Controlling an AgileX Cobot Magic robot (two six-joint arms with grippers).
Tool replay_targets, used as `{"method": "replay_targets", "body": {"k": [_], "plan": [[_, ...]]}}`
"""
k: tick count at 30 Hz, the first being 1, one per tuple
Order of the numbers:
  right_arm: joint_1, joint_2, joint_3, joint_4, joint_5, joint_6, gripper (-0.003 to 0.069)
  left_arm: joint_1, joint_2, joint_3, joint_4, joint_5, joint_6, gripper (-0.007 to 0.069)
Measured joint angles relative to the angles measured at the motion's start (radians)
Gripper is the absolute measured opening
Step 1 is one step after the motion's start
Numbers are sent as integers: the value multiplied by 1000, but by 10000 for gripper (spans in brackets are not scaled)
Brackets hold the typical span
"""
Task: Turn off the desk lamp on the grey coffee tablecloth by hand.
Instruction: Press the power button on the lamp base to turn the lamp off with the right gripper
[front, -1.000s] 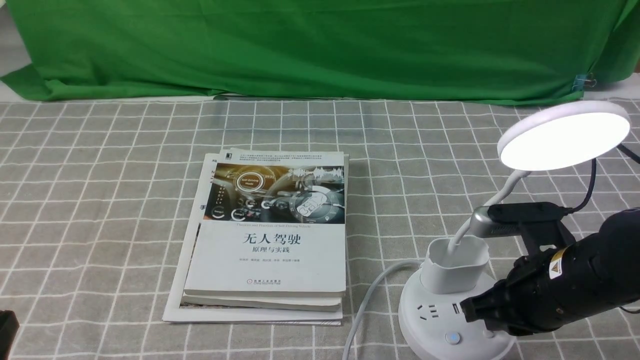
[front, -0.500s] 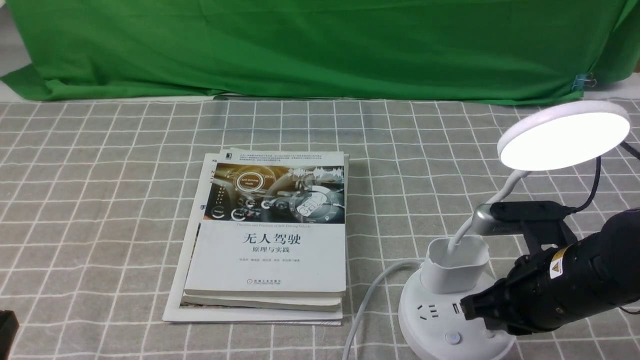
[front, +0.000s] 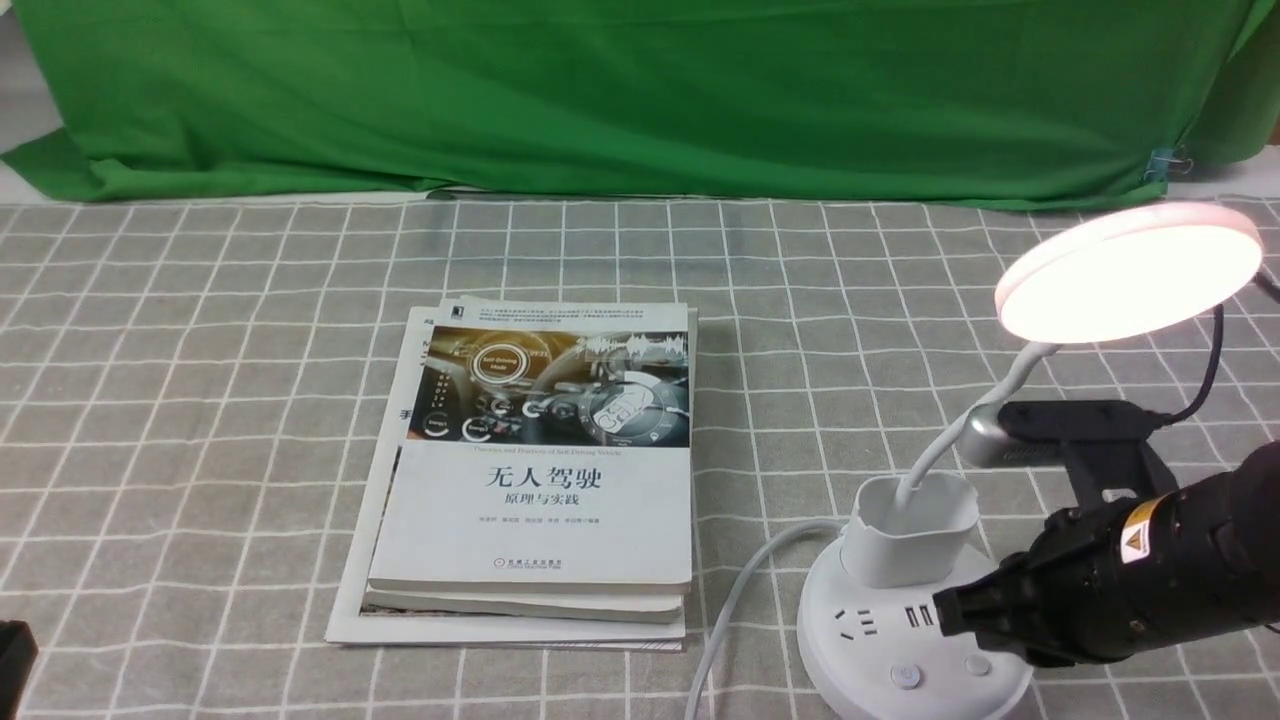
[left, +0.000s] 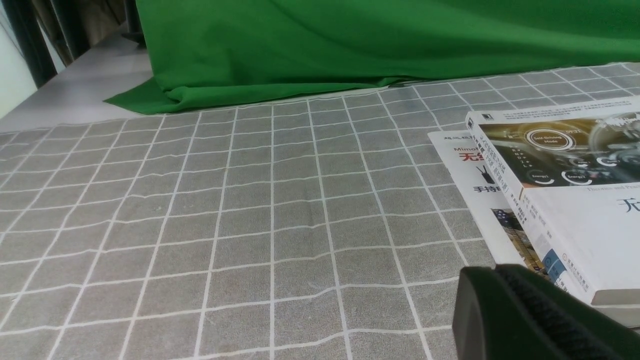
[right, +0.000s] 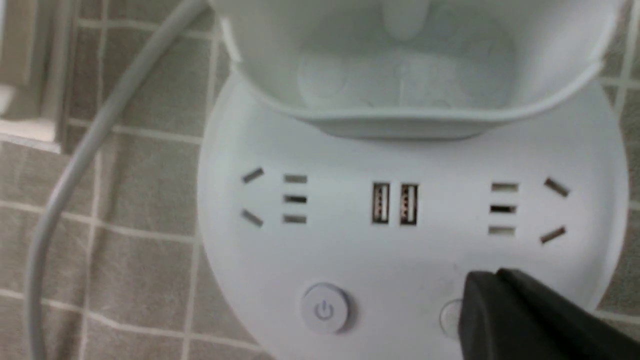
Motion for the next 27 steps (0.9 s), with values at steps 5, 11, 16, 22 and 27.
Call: {"method": "replay_targets", "body": {"k": [5,11,16,22,27], "plan": [[0,-47,0,-1,6,16,27,0,0,0,0,0,0,1],[0,27,55,4,-40,19,32,0,0,0,0,0,0,1],[0,82,60,29,-130,20,34,0,0,0,0,0,0,1],[0,63,64,39,-139,20,34,0,0,0,0,0,0,1],[0,-12,85,33,-61,30,34,0,0,0,0,0,0,1]]}}
